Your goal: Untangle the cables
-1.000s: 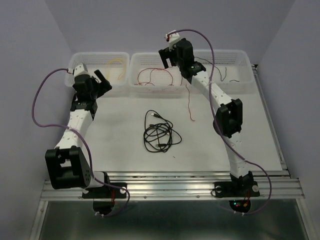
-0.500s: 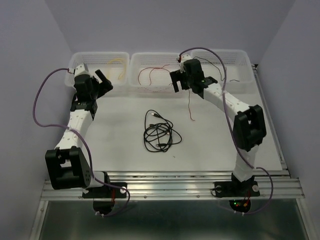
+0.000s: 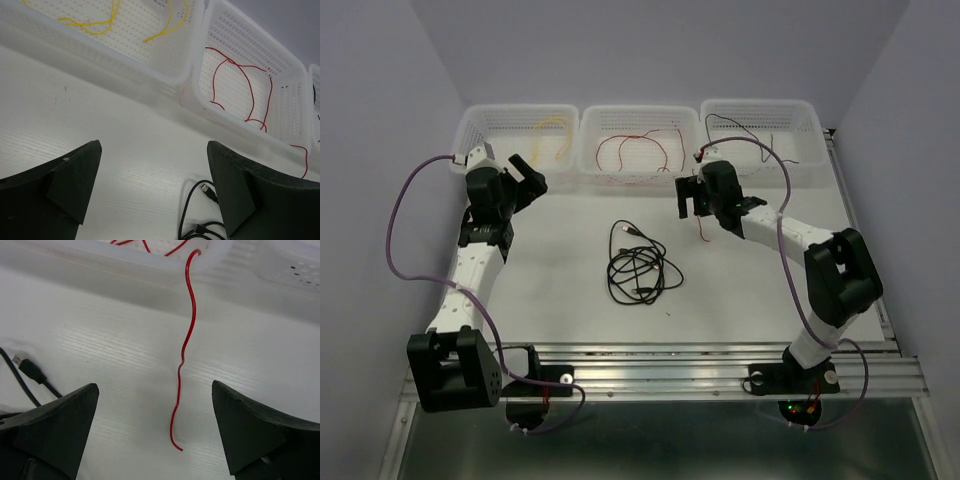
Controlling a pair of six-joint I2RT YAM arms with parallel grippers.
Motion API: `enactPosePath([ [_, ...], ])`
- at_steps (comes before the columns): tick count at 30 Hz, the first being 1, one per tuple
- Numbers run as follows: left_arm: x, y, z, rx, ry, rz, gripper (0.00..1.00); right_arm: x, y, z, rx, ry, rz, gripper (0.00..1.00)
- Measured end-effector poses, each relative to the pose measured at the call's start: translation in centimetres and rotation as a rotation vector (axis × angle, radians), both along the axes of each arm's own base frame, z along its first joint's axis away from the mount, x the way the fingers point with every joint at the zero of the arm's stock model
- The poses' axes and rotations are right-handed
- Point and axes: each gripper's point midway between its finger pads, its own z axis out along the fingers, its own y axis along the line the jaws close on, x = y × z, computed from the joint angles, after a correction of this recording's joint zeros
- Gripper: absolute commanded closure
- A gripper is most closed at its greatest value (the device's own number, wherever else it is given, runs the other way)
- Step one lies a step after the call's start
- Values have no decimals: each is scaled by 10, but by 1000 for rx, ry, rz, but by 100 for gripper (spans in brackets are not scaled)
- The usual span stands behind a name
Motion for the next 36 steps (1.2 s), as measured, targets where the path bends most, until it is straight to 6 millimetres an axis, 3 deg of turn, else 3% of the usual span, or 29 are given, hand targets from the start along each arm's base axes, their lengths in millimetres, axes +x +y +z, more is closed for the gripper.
enactPosePath([
  [4, -4, -2, 4, -11, -11, -5, 1, 12, 1, -43, -42, 63, -34, 8],
  [8, -5, -5, 6, -18, -17, -14, 1, 34, 4, -58, -55, 57, -73, 37],
  [13, -6, -6, 7, -20, -18, -15, 1, 60, 2, -65, -72, 6, -148, 65],
  [15, -7, -6, 9, -20, -25, -15, 1, 62, -1, -66, -79, -4, -170, 91],
  [16, -8, -7, 11, -20, -28, -15, 1, 63, -3, -65, -81, -9, -179, 99],
  [22, -11, -7, 17, -19, -45, -14, 1, 66, -7, -49, -76, -49, -207, 99],
  [25, -13, -7, 19, -20, -50, -15, 1, 56, -3, -31, -56, -29, -165, 99],
  [28, -14, -7, 23, -23, -58, -14, 1, 51, 9, 10, -8, -34, -102, 99],
  [33, -15, -8, 27, -29, -70, -12, 1, 77, 42, 109, 127, -186, -10, 99],
  [36, -16, -8, 28, -33, -72, -13, 1, 106, 57, 159, 174, -299, 0, 99],
])
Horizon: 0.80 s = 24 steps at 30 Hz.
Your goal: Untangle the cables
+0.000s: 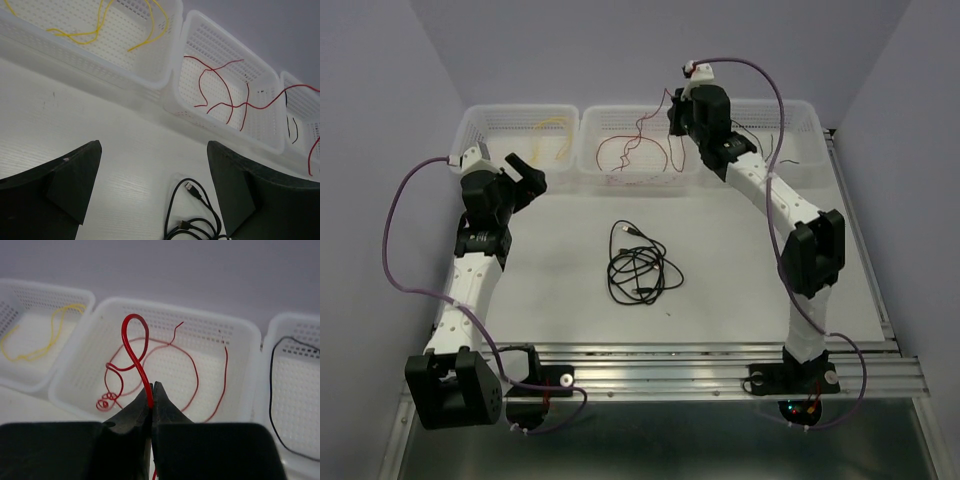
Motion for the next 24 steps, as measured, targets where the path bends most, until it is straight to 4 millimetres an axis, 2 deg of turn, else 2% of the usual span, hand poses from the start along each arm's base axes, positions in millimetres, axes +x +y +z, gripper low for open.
enactPosePath([
  [2, 0, -1, 0, -5, 1, -3, 1, 24, 12, 19, 20, -73, 2, 99],
  [3, 0, -1, 0, -9, 1, -4, 1, 33, 16, 22, 22, -91, 2, 99],
  [5, 0, -3, 1, -15, -2, -12, 1, 56, 27, 14, 18, -122, 2, 99],
  [8, 2, -5, 1, -24, -6, -22, 1, 86, 42, -22, -4, -134, 10, 99],
  [10, 3, -6, 0, -27, -3, -26, 1, 100, 50, -65, -40, -106, 25, 96],
  [13, 3, -7, 0, -30, -3, -31, 1, 107, 55, -116, -92, -53, 44, 66],
  [14, 3, -8, 0, -31, -4, -32, 1, 108, 55, -132, -113, -34, 50, 50],
  [16, 3, -8, 0, -33, -7, -33, 1, 107, 55, -148, -134, -11, 58, 39],
  [19, 3, -9, -1, -37, -5, -38, 1, 105, 54, -152, -148, -8, 63, 25],
  [20, 3, -10, -2, -38, -3, -41, 1, 101, 52, -153, -156, 1, 67, 14],
  [22, 1, -12, -7, -43, 7, -48, 1, 93, 48, -147, -162, 12, 70, 10],
  [23, 1, -14, -9, -47, 11, -52, 1, 88, 46, -139, -161, 10, 69, 1],
  [24, 0, -15, -11, -49, 15, -57, 1, 83, 43, -130, -159, 6, 70, 0],
])
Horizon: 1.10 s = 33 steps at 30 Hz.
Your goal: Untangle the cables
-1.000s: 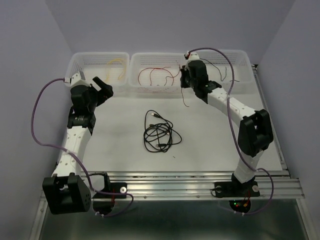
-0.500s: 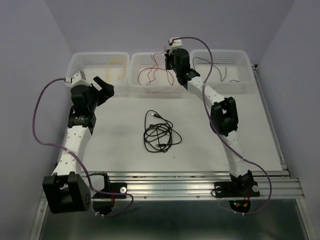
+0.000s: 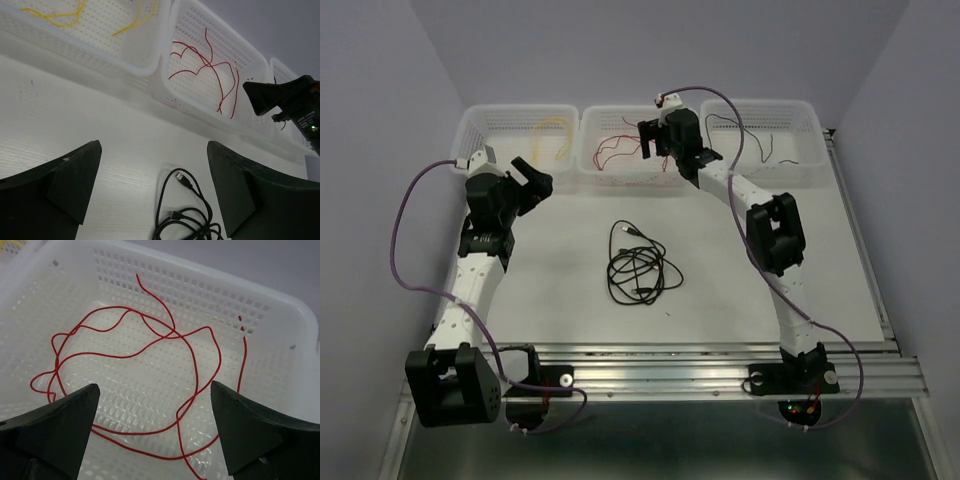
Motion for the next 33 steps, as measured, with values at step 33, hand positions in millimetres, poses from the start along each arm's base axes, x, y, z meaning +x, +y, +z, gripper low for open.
enactPosePath([
  [33, -99, -119, -97, -70, 250, -286, 1, -330, -33, -92, 0, 549, 351, 11],
])
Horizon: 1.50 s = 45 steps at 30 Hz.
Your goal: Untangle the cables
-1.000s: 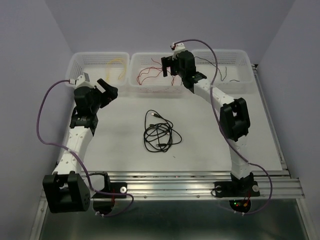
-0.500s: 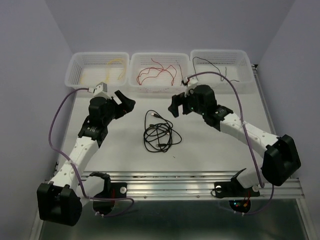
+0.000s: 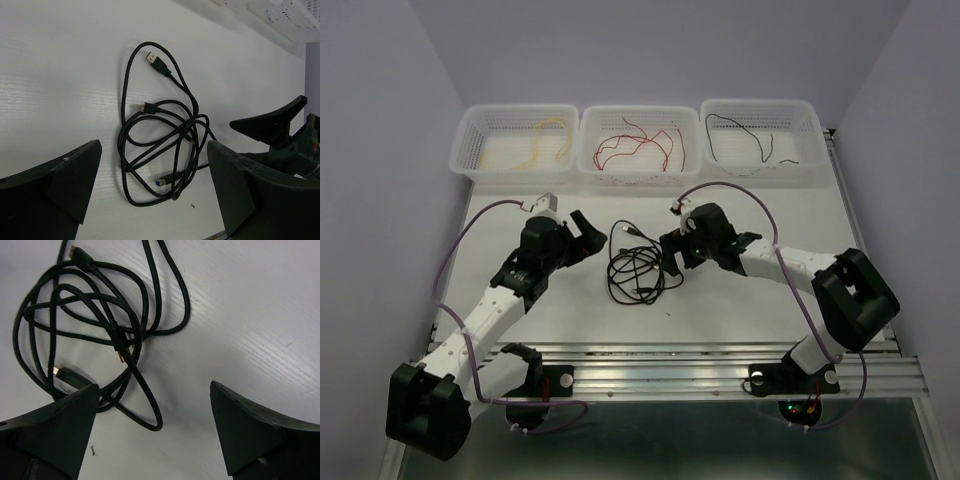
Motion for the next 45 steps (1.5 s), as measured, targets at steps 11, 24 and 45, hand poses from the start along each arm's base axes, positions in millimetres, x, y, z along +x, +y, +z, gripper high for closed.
enactPosePath([
  [11, 0, 3, 4, 8, -17, 25, 1, -3, 4, -35, -35, 86, 13, 99],
  [24, -1, 4, 1, 17, -5, 27, 1, 10, 12, 181, 288, -338, -1, 99],
  [45, -25, -36, -21, -111, -55, -206, 1, 14, -18, 275, 415, -418, -226, 99],
])
